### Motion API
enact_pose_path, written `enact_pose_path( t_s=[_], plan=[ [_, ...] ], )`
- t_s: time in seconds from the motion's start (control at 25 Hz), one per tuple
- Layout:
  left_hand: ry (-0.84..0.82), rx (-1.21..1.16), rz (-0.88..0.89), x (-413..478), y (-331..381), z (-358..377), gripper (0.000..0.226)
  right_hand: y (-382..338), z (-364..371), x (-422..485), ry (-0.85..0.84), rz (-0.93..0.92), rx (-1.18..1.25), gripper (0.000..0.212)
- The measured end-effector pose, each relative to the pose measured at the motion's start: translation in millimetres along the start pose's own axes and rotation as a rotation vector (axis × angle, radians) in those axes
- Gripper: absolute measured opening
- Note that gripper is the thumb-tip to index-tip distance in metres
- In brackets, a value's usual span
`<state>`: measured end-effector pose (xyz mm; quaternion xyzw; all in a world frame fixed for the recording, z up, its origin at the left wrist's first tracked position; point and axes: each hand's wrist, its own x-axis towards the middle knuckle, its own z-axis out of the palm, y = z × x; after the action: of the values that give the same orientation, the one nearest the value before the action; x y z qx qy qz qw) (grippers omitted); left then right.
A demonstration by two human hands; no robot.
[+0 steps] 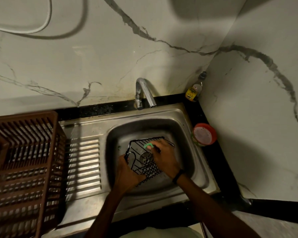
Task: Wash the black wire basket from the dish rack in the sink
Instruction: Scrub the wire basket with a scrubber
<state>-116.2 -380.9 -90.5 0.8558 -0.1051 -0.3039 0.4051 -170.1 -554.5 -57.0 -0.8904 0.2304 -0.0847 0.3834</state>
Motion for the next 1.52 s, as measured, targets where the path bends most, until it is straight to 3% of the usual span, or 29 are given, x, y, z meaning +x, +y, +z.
enact_pose_path(
  t_s=[0.16,0.32,0.4,0.48,0.6,0.68,0.8,0.92,1.08,1.2,1.36,1.52],
  plan=[
    [-0.035,0.108,0.074,1,-3,-3,0.120,28,1,22,0.017,0.219,0.018,0.013],
    [-0.076,0.129,0.119,1,-2,0,0.118,54,7,37,-0.074,0.318,0.004,0.035],
    [-0.061,0.160,0.166,0,-1,1,0.112,54,4,39,-0.138,0.339,0.026,0.020],
    [-0.087,0.140,0.178,-2,-3,-2,0.112,52,1,39,-0.188,0.314,0.004,0.016],
    [-0.176,0.040,0.081,0,-2,-12,0.115,53,-3,41,-0.200,0.257,0.003,0.028],
    [-0.274,-0.059,0.047,4,0,-20,0.112,46,-10,44,-0.188,0.219,-0.042,0.017],
    [-0.371,-0.324,-0.015,1,20,-25,0.073,33,-17,47,-0.152,0.119,-0.115,0.016],
    [-0.093,-0.410,-0.119,-2,43,-11,0.089,17,-21,45,-0.129,-0.014,-0.235,0.019],
    [0.315,-0.516,-0.139,-8,72,2,0.036,-17,-26,33,0.000,-0.048,-0.281,0.043],
    [0.504,-0.611,-0.181,1,90,-4,0.036,-38,-16,8,0.105,-0.059,-0.258,0.048],
    [0.452,-0.636,-0.055,15,80,0,0.043,-42,10,-10,0.274,-0.176,-0.219,0.039],
    [0.461,-0.674,-0.072,26,74,-1,0.043,-24,26,-35,0.213,-0.410,-0.258,0.046]
  ],
)
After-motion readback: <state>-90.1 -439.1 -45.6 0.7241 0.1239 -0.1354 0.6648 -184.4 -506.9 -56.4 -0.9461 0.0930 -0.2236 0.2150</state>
